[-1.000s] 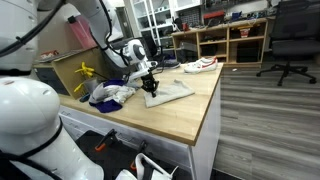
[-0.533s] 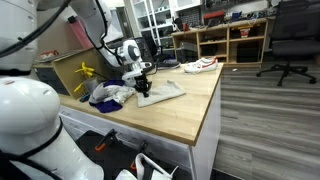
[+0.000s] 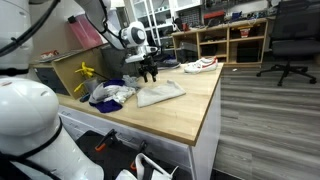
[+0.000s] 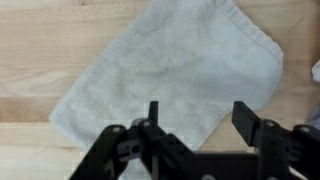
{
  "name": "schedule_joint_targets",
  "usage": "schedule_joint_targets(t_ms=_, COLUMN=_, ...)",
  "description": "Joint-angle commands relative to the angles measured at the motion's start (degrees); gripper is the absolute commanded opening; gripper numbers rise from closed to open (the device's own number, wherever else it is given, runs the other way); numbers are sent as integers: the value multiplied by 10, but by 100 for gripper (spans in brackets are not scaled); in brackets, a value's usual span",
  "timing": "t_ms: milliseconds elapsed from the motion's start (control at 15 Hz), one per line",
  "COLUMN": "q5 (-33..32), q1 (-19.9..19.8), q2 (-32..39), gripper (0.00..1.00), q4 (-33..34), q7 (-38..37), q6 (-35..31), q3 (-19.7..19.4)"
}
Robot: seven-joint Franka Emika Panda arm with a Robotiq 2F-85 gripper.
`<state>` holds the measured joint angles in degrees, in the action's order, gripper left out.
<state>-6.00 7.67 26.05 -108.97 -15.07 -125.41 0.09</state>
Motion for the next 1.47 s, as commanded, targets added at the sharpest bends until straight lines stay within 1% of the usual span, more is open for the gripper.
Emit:
schedule_joint_targets(t_ms=0, q5=-4, q1=-19, q2=21, gripper=100, q4=83, q7=12, q6=69, q3=-19)
schedule_joint_targets(t_ms=67, q5=-25, q1=-19, q2=30, gripper=100, q4=100, q7=16, q6=73, q3=-28)
schedule_joint_targets(t_ms=267, q5=-43, q1=-41, q2=74, gripper=100, q4=168, q7=94, q6=128, q3=-27)
schedule_joint_targets(t_ms=400, q5=-56, q1=-50, q2=103, gripper=100, q4=208, q7=146, q6=151, q3=-24)
schedule_joint_targets(t_ms=600, q5=-76, q1=-55, q2=143, gripper=100, q4=264, q7=218, q6=177, q3=-19)
schedule_joint_targets(t_ms=733, q5=-86, q1=-54, q2=165, gripper=100, q4=292, q7=250, q6=187, q3=-17)
schedule_joint_targets(t_ms=1000, q5=-90, q1=-56, q2=197, gripper=100, q4=320, q7=296, q6=195, q3=-11)
schedule_joint_targets(t_ms=1400, q5=-82, q1=-66, q2=228, gripper=100, q4=340, q7=331, q6=213, q3=-7)
